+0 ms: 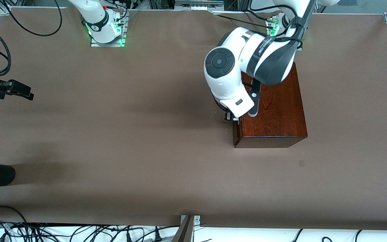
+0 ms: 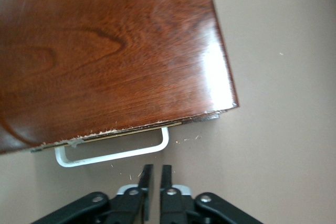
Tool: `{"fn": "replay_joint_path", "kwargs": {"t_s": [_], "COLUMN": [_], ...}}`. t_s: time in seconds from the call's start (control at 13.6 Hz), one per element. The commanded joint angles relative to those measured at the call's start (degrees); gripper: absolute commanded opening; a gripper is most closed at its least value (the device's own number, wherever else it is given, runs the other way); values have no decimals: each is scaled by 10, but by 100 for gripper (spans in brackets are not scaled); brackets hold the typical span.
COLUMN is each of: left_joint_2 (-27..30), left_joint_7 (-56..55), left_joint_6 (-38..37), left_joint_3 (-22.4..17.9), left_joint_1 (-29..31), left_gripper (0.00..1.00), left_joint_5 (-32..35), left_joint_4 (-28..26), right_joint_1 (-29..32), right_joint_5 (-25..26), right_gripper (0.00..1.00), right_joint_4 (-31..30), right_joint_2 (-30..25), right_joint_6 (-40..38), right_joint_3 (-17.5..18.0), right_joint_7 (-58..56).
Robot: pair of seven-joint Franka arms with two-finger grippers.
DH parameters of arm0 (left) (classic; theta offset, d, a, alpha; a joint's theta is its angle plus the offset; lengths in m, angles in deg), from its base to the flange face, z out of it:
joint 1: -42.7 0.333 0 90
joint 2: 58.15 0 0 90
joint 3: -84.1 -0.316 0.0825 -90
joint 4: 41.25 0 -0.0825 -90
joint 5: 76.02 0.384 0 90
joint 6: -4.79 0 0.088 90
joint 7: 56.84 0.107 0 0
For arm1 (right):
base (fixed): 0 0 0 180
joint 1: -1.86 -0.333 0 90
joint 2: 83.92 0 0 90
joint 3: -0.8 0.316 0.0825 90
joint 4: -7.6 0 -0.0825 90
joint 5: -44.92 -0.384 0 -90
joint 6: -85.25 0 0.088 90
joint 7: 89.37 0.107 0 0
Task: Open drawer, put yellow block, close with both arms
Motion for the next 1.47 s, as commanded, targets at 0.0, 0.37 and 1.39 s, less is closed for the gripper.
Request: {"fn": "replay_joint_path", "kwargs": {"t_s": [0.0, 0.37, 1.39], "left_joint_2": [22, 80, 283], "left_joint_7": [107, 385, 952], "left_joint_6": [-11, -48, -26], "left_joint_3": [-8, -6, -4], "left_joint_1": [10, 90, 282], "left_gripper": [100, 100, 100], "left_joint_5": [9, 1, -53], "left_joint_4": [6, -4, -209], "right_joint_1": [7, 7, 7], "right_joint_5": [2, 2, 3], "right_gripper": [100, 100, 100], "right_joint_4": [1, 1, 1], "right_joint_2": [-9, -9, -9], "right_joint_6": [-5, -5, -5], "right_joint_3": [6, 7, 6], "right_joint_7": [-2, -3, -3]}}
